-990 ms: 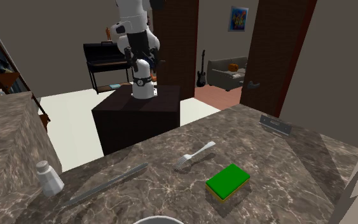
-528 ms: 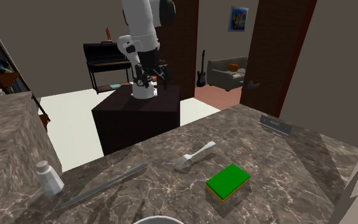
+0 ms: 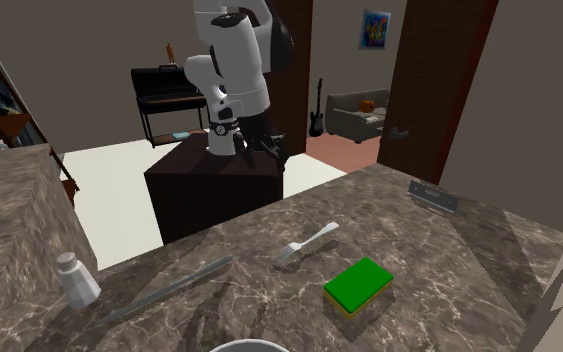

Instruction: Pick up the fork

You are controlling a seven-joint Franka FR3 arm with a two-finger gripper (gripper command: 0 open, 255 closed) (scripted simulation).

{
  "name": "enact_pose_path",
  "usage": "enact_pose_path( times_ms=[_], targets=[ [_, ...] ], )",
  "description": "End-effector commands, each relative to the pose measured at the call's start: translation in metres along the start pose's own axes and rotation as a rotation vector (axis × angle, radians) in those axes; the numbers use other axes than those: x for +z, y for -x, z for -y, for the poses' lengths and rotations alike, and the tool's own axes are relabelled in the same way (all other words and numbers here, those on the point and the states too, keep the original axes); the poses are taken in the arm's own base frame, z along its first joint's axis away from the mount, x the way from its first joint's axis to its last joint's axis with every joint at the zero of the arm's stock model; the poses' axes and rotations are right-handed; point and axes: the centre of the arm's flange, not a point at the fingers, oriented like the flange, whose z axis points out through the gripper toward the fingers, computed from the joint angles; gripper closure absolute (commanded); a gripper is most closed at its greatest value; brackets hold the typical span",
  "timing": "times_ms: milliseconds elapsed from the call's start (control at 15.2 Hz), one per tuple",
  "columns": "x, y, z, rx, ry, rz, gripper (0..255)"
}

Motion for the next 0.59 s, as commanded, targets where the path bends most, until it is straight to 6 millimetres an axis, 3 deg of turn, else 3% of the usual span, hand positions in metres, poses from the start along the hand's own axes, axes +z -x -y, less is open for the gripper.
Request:
enact_pose_path(
  times_ms=[0, 528],
  targets=[
    [0.016, -0.010, 0.016, 0.023, -0.013, -0.001, 0],
    [0.077, -0.058, 0.081, 0.110, -0.061, -0.004, 0]
  ],
)
